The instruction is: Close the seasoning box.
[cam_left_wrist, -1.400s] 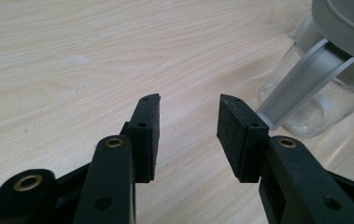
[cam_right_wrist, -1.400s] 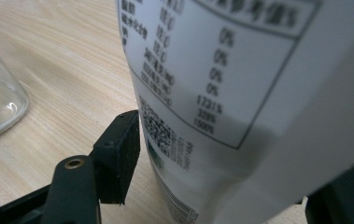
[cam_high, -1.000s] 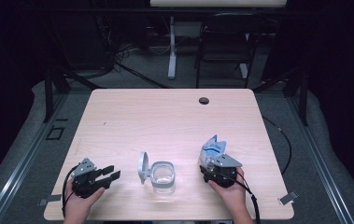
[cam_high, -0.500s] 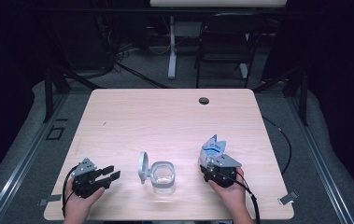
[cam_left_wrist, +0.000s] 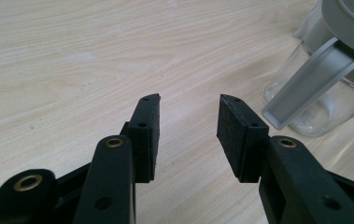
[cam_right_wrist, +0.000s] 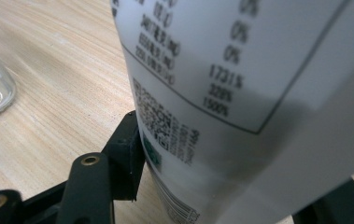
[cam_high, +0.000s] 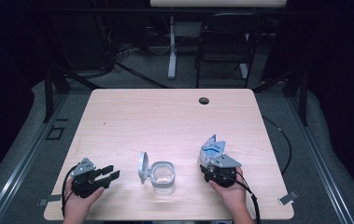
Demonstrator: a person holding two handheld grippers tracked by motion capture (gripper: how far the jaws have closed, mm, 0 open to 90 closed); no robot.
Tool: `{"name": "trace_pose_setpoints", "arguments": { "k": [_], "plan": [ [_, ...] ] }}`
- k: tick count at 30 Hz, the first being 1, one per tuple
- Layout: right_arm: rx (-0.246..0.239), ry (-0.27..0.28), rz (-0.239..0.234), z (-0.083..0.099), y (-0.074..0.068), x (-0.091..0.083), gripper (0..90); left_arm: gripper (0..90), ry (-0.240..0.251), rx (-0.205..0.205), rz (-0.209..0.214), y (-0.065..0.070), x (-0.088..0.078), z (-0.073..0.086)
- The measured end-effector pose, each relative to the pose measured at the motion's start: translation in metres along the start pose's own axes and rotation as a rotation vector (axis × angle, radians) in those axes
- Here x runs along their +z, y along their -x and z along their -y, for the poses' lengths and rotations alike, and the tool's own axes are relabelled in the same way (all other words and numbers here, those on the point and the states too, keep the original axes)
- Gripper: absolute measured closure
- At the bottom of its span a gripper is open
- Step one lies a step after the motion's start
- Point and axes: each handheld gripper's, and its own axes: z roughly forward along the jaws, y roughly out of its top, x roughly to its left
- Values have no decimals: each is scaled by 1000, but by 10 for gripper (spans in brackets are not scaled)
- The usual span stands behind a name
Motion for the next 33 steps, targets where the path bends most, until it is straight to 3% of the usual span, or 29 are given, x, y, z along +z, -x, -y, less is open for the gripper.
{"name": "trace_pose_setpoints", "arguments": {
  "k": [33],
  "plan": [
    [6,-1,-26,-1,4,-2,448,598,-14,12,-1,-1,1,0]
  ]
}}
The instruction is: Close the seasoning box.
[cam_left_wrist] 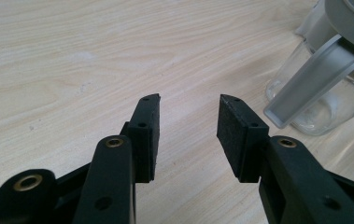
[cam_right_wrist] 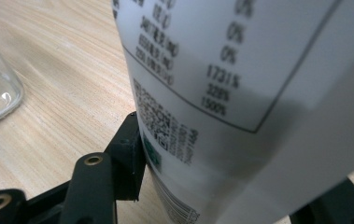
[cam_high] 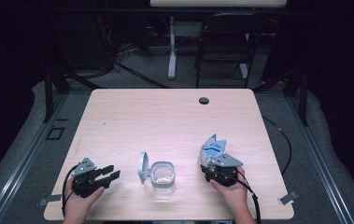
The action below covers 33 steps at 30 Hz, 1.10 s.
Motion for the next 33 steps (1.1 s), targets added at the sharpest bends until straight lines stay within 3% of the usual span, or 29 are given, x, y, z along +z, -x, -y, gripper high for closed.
{"name": "trace_pose_setpoints", "arguments": {
  "k": [3,17,33],
  "plan": [
    [12,16,-8,-1,1,-2,448,598,0,-3,-1,0,0,0],
    [-29,53,0,-27,-2,-19,448,598,-6,-1,2,1,0,1],
    [-104,98,1,-63,-16,-42,448,598,9,-1,3,2,-1,-1]
  ]
}}
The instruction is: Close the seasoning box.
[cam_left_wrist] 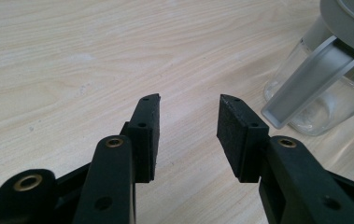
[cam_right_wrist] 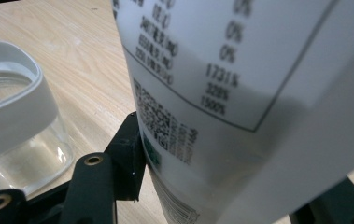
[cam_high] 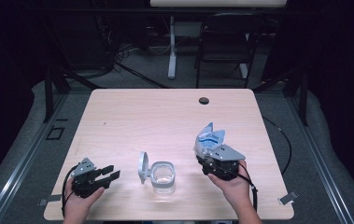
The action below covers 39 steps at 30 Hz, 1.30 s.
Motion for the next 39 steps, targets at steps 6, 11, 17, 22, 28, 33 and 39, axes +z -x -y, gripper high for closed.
{"name": "trace_pose_setpoints", "arguments": {
  "k": [6,11,17,22,28,33,39],
  "plan": [
    [-5,16,-2,-8,-2,-5,448,597,0,2,-4,0,-1,-1],
    [-23,21,4,-13,-3,-9,448,598,8,3,-2,1,-1,-1],
    [-47,21,15,-18,-4,-12,448,598,1,7,-4,0,-2,-1],
    [-78,18,29,-19,-6,-13,448,598,5,6,-5,1,-2,-1],
    [-119,8,47,-21,-10,-13,448,598,8,4,-6,1,-3,-1],
    [-149,6,53,-23,-13,-13,448,597,9,4,-6,1,-3,-2],
    [-178,5,54,-25,-17,-11,448,598,10,7,-7,0,-3,-2]
  ]
}}
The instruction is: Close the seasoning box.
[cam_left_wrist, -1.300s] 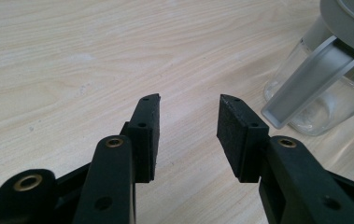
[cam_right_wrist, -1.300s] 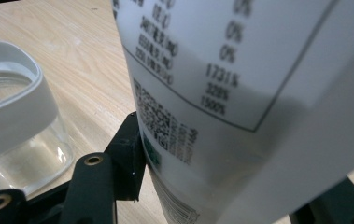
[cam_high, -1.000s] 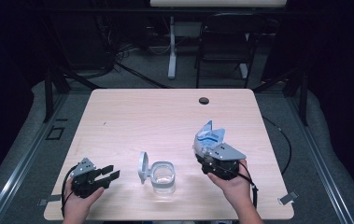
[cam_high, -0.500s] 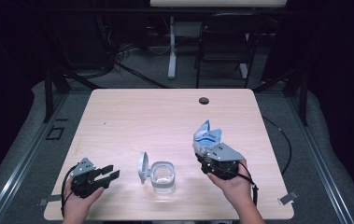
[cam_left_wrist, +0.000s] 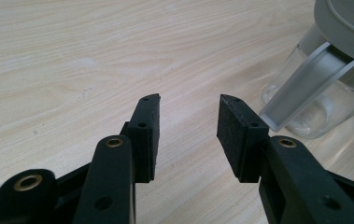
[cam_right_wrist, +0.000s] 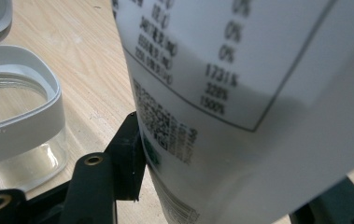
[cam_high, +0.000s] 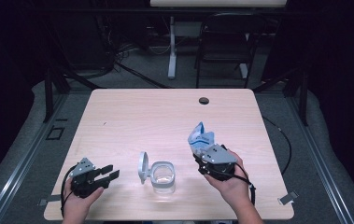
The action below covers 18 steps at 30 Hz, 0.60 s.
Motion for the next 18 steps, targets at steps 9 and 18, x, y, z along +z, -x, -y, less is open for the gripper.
{"name": "trace_pose_setpoints", "arguments": {
  "k": [9,18],
  "plan": [
    [-55,-12,3,-4,-6,3,448,598,3,-5,4,-1,0,0],
    [-79,-12,13,-7,-11,5,448,598,1,-2,3,-1,0,0]
  ]
}}
